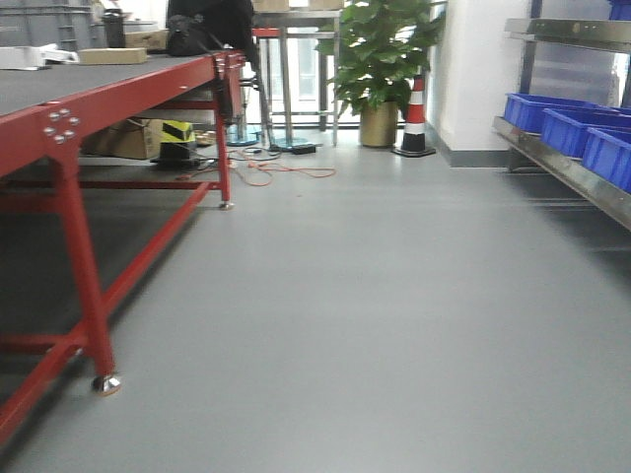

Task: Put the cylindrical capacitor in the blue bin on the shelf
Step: 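Drive the base to the steel shelf of blue bins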

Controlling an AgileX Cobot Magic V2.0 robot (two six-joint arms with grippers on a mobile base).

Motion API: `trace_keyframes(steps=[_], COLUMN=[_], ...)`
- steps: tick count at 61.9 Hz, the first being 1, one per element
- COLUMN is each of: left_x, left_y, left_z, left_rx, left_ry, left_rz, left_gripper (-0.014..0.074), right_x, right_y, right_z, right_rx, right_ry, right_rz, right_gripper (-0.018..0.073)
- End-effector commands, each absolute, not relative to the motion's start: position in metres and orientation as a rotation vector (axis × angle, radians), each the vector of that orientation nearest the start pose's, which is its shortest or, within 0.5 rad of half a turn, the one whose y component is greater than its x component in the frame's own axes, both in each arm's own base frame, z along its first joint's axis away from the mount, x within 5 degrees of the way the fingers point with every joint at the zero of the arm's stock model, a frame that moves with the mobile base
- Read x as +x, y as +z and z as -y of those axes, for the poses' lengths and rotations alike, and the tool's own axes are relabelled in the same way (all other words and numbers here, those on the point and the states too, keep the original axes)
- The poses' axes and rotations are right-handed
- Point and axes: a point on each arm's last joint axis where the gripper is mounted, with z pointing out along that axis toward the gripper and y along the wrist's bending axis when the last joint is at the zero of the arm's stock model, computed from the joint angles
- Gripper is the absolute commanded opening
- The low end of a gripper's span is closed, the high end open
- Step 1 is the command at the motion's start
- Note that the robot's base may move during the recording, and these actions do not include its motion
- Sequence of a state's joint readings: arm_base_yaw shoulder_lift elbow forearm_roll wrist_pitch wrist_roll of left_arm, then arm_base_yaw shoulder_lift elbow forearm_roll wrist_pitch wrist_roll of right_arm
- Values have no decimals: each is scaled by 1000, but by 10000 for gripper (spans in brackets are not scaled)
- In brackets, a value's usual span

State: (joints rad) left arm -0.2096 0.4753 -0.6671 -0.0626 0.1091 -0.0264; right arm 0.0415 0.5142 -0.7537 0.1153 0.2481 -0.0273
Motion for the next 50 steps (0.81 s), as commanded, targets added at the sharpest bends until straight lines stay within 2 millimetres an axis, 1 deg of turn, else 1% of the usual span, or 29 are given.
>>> trace_keyframes(steps=[1,50], left_x=[87,87], left_y=[395,395], left_z=[20,20], left_rx=[86,86], left_ry=[-267,-267], left_rz=[-1374,-1374], left_gripper=[-111,-111], right_x=[93,93], right_y=[407,407], right_z=[-6,-6], right_rx=[2,2], right_ry=[112,112], right_rz=[-1465,-1465], right_gripper=[-165,-165])
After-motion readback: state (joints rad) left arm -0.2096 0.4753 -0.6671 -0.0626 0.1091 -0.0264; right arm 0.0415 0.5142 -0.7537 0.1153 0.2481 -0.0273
